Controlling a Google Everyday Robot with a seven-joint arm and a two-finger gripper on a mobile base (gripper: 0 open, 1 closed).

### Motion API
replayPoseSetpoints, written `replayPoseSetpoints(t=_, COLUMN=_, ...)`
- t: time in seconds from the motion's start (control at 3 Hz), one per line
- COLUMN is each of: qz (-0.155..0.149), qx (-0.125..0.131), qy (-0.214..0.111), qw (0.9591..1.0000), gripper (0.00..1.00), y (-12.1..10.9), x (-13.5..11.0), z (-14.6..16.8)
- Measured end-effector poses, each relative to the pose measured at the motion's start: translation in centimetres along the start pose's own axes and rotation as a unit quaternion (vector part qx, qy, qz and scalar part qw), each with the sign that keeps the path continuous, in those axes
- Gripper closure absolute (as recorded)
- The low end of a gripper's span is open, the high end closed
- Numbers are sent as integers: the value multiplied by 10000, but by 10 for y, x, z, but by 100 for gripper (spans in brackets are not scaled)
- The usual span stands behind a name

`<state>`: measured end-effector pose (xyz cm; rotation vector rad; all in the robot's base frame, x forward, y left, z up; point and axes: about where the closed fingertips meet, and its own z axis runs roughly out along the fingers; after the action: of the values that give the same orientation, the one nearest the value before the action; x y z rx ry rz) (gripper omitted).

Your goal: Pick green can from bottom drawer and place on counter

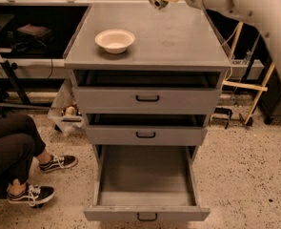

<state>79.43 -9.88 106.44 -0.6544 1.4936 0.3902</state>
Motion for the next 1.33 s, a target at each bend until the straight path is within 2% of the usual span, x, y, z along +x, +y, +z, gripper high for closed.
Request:
replayPoseSetpoints(t=0.33, qz=121, qx=77, qy=289, qw=9995, gripper=100, y=-8, x=30, z=70)
replayPoseSetpoints(t=0.67, qz=-72, qx=76, qy=915, qw=9958, gripper=100, y=-9, x=76, z=126)
replayPoseSetpoints(t=1.0, qz=-450, qx=91, qy=1961, qw=9795, gripper=100, y=-21, x=143, z=144)
replayPoseSetpoints(t=1.33, qz=-588, qx=78, qy=2753, qw=9595, gripper=100, y=-34, x=194, z=134)
